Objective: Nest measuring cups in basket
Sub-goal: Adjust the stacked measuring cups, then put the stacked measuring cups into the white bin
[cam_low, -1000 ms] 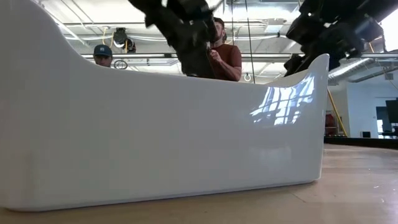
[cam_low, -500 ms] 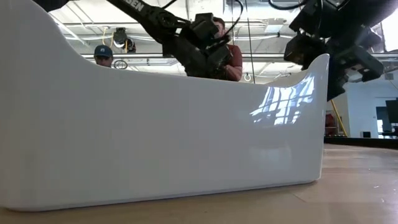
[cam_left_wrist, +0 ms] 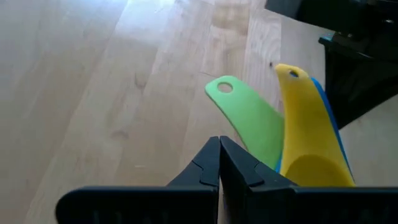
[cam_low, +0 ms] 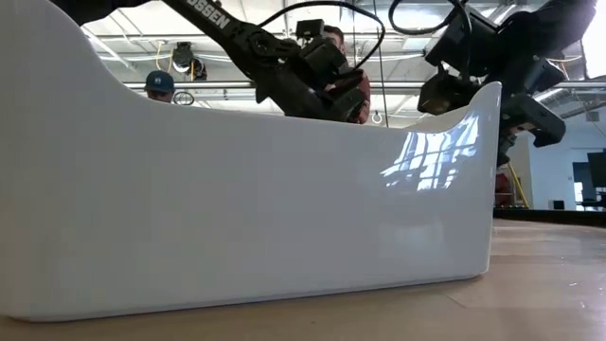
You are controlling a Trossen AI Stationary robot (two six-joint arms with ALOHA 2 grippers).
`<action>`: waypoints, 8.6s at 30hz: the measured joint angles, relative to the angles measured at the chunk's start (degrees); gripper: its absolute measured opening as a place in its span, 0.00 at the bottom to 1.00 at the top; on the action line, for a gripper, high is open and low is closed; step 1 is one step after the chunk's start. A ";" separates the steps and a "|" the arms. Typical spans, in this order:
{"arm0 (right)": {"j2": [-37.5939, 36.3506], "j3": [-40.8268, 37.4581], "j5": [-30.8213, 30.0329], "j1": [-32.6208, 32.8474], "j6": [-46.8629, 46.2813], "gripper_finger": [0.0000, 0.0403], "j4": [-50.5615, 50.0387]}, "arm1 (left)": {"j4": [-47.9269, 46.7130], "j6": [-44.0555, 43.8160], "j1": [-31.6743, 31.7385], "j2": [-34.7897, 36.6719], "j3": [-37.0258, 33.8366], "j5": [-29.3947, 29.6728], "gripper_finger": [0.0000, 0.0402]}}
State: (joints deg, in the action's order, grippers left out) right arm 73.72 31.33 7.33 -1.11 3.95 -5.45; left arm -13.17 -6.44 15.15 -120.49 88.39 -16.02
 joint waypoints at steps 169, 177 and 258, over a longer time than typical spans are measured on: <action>15.47 30.25 1.73 -17.95 39.90 0.75 -30.28 | 0.07 -3.68 -12.44 33.51 -23.47 16.60 0.01; 20.84 34.53 1.69 -17.82 40.48 0.74 -32.73 | 7.65 -7.56 -14.54 37.84 -32.64 17.14 0.03; 28.84 40.24 9.38 -15.29 43.25 0.74 -29.24 | 6.36 -10.23 -17.19 37.80 -33.76 15.98 0.06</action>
State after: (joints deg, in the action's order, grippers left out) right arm 102.56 71.57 16.71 -16.40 47.20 -34.68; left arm -6.81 -16.67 -2.04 -82.70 54.63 -0.03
